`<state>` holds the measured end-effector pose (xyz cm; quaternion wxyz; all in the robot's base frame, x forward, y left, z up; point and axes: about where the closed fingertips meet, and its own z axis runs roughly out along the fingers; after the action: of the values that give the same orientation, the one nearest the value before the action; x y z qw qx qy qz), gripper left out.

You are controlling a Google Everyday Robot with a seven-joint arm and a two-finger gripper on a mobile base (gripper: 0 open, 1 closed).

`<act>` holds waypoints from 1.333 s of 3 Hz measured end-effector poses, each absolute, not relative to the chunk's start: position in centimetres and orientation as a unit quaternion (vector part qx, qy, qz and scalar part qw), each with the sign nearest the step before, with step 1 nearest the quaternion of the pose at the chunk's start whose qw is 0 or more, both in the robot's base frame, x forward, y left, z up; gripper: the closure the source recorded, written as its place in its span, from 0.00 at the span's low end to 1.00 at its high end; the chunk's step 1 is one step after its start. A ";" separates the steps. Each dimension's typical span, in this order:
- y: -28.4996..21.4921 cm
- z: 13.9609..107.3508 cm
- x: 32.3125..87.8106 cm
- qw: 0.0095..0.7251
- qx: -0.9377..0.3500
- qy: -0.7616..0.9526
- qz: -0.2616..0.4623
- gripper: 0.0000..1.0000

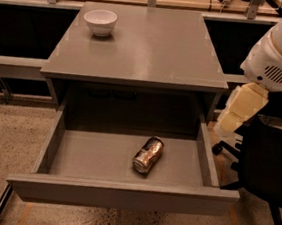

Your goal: Pick orange can from top drawer and place on counter

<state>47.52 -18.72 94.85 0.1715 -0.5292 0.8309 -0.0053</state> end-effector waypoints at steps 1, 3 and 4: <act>-19.7 95.2 47.4 0.177 -0.511 0.841 -0.003 0.00; -17.0 90.4 50.4 0.206 -0.391 0.895 0.054 0.00; -14.3 86.8 51.9 0.182 -0.352 0.917 0.046 0.00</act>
Offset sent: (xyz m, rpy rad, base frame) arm 0.0300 0.0006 -0.0411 0.2440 0.0185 -0.3647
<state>51.87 -14.25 86.79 0.1820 -0.3516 0.9171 0.0462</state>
